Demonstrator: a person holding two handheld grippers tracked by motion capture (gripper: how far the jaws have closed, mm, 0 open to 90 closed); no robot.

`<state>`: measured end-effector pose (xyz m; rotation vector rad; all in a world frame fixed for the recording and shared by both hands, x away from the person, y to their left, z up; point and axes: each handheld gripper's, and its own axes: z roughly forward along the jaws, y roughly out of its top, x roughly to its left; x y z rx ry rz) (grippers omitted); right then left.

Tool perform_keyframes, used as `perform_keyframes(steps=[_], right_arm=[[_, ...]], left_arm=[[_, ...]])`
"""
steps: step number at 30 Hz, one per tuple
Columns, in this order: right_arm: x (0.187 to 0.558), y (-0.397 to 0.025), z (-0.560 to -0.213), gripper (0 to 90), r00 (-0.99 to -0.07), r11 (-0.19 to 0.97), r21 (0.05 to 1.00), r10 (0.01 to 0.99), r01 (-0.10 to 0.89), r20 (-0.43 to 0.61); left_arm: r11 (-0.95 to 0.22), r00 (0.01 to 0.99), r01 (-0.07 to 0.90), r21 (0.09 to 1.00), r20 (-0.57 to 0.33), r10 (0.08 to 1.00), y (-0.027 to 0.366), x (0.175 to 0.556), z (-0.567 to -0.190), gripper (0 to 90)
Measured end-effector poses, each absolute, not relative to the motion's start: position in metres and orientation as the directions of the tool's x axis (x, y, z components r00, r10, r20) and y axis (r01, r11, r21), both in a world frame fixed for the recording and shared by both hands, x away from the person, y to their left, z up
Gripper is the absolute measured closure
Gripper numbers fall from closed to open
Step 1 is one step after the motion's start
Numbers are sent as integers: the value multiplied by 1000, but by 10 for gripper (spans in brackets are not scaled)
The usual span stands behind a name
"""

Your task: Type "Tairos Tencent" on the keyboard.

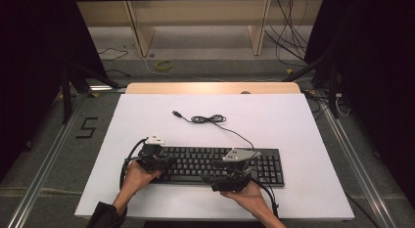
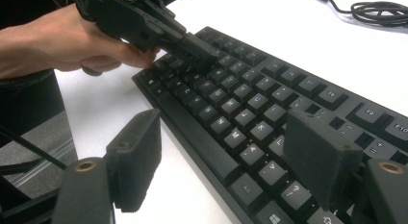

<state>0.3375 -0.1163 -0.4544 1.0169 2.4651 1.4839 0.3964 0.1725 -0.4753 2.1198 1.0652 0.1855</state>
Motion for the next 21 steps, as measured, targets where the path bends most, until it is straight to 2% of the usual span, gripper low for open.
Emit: perform_keyframes(steps=[7, 9, 21], right_arm=[[337, -116, -454, 306, -775, 307, 813, 579, 494, 253], [337, -117, -454, 306, -773, 304, 814, 581, 495, 254], [337, -116, -453, 306, -775, 304, 816, 579, 492, 251]], left_arm=[[-377, 642, 635, 675, -189, 743, 172, 396, -475, 895], [-363, 636, 641, 676, -203, 745, 173, 396, -474, 850], [-321, 636, 639, 699, -246, 732, 178, 390, -462, 732]])
